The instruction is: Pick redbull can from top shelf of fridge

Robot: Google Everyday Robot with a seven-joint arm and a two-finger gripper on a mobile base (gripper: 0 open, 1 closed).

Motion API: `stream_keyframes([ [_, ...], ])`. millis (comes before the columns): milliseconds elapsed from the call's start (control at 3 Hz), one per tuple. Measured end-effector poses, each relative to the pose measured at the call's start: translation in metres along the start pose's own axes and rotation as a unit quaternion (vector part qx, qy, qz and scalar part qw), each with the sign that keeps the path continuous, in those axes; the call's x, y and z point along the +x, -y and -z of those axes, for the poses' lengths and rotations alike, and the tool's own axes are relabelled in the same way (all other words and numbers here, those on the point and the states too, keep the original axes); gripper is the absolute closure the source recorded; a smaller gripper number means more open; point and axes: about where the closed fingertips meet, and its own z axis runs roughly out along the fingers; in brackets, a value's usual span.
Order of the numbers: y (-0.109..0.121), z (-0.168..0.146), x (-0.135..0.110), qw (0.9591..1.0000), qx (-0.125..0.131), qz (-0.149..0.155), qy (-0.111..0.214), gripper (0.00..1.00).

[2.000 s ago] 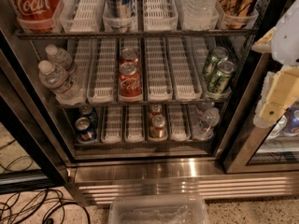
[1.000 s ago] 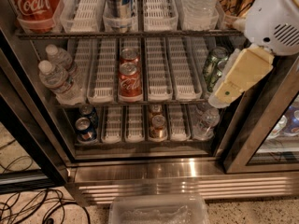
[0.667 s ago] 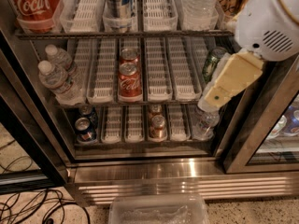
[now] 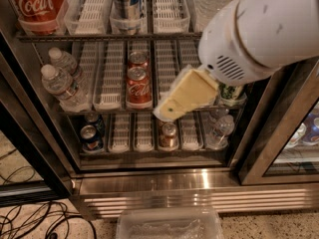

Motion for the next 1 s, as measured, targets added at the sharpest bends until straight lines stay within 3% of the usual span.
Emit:
stream_keyframes([
  [333,-0.0082,-0.0075,-0.0235,0.9991,0.013,-0.026,0.032,0.0],
  [1000,-0.0082,-0.0075,-0.0236,0.9991,0.013,-0.026,0.032,0.0],
])
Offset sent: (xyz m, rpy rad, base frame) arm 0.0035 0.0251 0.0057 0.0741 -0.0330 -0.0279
